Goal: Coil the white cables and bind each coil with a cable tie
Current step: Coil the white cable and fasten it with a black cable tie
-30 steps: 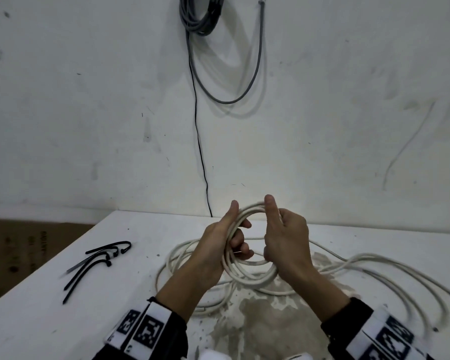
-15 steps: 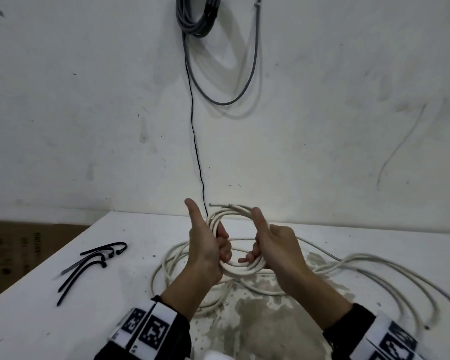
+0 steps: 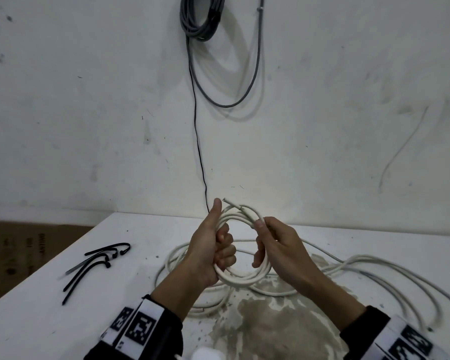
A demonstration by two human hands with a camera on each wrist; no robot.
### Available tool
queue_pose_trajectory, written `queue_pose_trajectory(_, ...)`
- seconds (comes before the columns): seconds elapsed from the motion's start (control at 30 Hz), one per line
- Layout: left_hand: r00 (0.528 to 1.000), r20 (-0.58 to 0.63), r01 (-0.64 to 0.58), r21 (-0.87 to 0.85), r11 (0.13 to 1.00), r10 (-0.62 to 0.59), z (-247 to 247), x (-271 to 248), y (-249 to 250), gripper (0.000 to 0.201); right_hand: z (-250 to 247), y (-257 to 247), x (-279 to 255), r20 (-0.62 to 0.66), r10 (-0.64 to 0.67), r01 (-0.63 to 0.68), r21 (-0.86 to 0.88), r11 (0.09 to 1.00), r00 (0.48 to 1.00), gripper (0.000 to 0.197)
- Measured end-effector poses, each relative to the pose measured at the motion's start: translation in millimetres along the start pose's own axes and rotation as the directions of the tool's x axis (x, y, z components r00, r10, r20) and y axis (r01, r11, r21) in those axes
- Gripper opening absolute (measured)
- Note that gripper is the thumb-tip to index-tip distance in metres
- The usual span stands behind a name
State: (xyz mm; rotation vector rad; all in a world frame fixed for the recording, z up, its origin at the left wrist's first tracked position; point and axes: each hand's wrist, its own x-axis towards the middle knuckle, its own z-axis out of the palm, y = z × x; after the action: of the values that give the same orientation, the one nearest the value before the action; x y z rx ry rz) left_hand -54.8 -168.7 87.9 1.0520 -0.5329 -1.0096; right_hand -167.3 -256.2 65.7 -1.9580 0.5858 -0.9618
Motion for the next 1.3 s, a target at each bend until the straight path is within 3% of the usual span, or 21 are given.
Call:
queue_pose_trajectory(0.13, 0.999, 0.038, 0.022, 0.052, 0.998, -0.024, -1, 2, 1, 0.065, 0, 4, -1, 0.039, 0.046, -0.045, -0.017, 0.999, 0.998, 0.042)
queue_pose_trajectory(0.27, 0.995, 0.067, 0.071, 0.096, 0.993, -0.078, -7, 7, 4, 0.065, -4, 3, -1, 0.059, -0.035, 0.051, -0.311, 0.949, 0.998, 0.036)
queue_pose_trajectory(0.37, 0.981, 0.142, 0.120, 0.087, 0.989, -0.131, -14, 8, 14, 0.069, -10, -2, 4, 0.059, -0.082, 0.099, -0.390, 0.915, 0.995, 0.035)
queue_pose_trajectory(0.5, 0.966, 0.227, 0.064, 0.245, 0.967, -0.121, -23, 6, 36, 0.073, -18, -9, 9, 0.136, -0.137, 0.184, -0.435, 0.882, 0.981, 0.035)
queue_pose_trajectory(0.6, 0.951, 0.276, -0.005, 0.453, 0.891, -0.136, -25, 3, 46, 0.077, -19, -16, 9, 0.274, -0.140, 0.261, -0.478, 0.839, 0.952, 0.032)
queue_pose_trajectory(0.7, 0.933, 0.344, -0.108, 0.547, 0.830, -0.105, -21, 2, 41, 0.068, -16, -21, 9, 0.342, -0.158, 0.319, -0.488, 0.813, 0.926, 0.027)
queue_pose_trajectory(0.83, 0.988, 0.134, -0.141, 0.587, 0.797, 0.077, -14, 1, 26, 0.060, -13, -24, 11, 0.369, -0.167, 0.325, -0.421, 0.847, 0.914, 0.030)
queue_pose_trajectory(1.03, 0.968, -0.044, -0.152, 0.679, 0.718, 0.247, -15, 5, 8, 0.059, -5, -26, 17, 0.444, -0.230, 0.439, -0.453, 0.776, 0.866, 0.029)
queue_pose_trajectory(1.1, 0.953, -0.058, -0.168, 0.716, 0.677, 0.299, -16, 7, 7, 0.060, 4, -22, 16, 0.433, -0.258, 0.475, -0.530, 0.702, 0.864, 0.039)
queue_pose_trajectory(1.17, 0.944, -0.058, -0.190, 0.707, 0.681, 0.324, -17, 8, 8, 0.061, 15, -18, 14, 0.402, -0.282, 0.482, -0.589, 0.649, 0.871, 0.036)
queue_pose_trajectory(1.23, 0.954, -0.038, -0.202, 0.651, 0.732, 0.297, -23, 7, 12, 0.062, 22, -18, 13, 0.363, -0.284, 0.446, -0.516, 0.731, 0.887, 0.027)
queue_pose_trajectory(1.3, 0.978, 0.070, -0.201, 0.545, 0.814, 0.195, -32, 4, 19, 0.060, 27, -21, 15, 0.331, -0.260, 0.395, -0.452, 0.800, 0.907, 0.025)
